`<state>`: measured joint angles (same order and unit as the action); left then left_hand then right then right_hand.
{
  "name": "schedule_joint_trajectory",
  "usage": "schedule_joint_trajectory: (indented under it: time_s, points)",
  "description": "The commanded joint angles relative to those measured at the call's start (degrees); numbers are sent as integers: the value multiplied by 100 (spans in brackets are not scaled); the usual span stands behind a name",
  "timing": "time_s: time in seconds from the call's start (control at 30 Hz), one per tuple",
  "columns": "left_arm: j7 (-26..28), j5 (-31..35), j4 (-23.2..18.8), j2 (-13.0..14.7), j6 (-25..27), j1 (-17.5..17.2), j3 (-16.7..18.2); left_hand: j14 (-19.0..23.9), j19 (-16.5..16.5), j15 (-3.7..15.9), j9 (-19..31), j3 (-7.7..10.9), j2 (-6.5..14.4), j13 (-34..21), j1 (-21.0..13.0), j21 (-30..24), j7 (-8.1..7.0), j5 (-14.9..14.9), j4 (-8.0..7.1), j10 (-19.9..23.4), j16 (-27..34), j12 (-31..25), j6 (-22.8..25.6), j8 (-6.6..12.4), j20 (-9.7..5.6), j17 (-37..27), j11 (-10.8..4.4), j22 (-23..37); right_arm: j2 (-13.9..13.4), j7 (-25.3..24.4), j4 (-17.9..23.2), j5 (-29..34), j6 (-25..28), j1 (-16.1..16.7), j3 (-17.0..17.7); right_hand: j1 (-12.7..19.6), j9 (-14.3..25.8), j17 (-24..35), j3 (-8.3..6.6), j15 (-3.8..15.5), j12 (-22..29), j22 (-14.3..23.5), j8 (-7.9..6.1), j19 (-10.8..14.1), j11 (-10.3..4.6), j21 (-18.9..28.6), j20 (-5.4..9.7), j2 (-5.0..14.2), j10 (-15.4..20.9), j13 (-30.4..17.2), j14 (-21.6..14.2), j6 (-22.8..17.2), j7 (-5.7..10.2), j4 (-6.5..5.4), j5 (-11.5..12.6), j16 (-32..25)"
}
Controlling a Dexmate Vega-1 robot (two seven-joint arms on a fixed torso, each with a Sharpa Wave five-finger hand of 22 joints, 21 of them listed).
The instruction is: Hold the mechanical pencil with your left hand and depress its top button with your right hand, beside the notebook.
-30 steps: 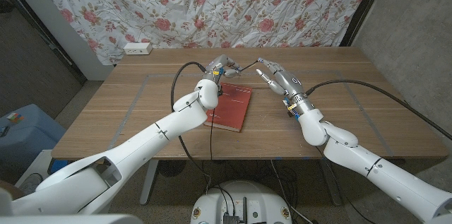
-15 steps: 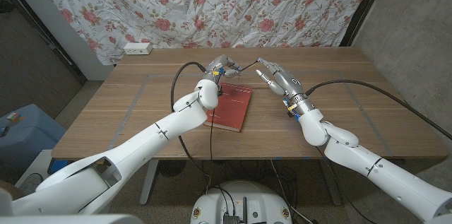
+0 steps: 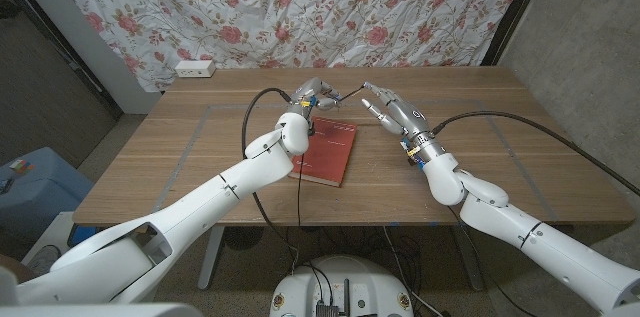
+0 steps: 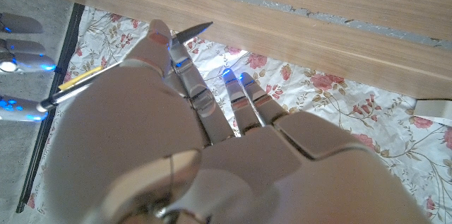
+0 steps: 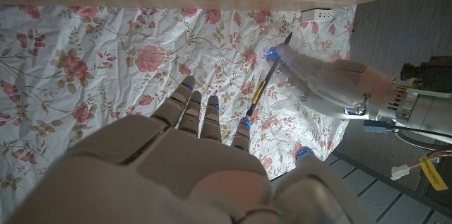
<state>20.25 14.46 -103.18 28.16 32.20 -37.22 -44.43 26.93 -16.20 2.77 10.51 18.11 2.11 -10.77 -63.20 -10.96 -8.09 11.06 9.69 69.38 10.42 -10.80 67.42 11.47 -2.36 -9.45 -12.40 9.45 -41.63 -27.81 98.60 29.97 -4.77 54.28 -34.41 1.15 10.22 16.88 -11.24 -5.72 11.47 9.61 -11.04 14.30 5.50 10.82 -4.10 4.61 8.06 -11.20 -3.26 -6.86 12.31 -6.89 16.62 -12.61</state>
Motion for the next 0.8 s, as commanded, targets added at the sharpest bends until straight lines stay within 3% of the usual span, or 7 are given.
schedule_joint_trajectory:
  time_s: [0.03,0.8]
  points:
    - [-15,-14,32,-6,-4,23,12,39,-60,959,26,-36,64,-29,2,-8,6,43,-3,110,-20,-34,28,36,-295,-19,-47,34,-64,120,47,91,97,-23,-24,33,13,22,-13,-1,-21,11,-62,-45,-24,-16,4,59,-40,-2,55,-54,26,-24,55,1]
    - [69,24,-119,25,95,-96,26,41,-61,958,26,-46,70,-29,-5,-8,9,44,-4,106,-19,-32,16,30,-292,-19,-48,34,-105,122,163,166,201,25,-16,20,20,22,-3,-11,-17,11,-102,-70,-28,-12,-2,63,-70,-3,93,-257,24,-48,68,11]
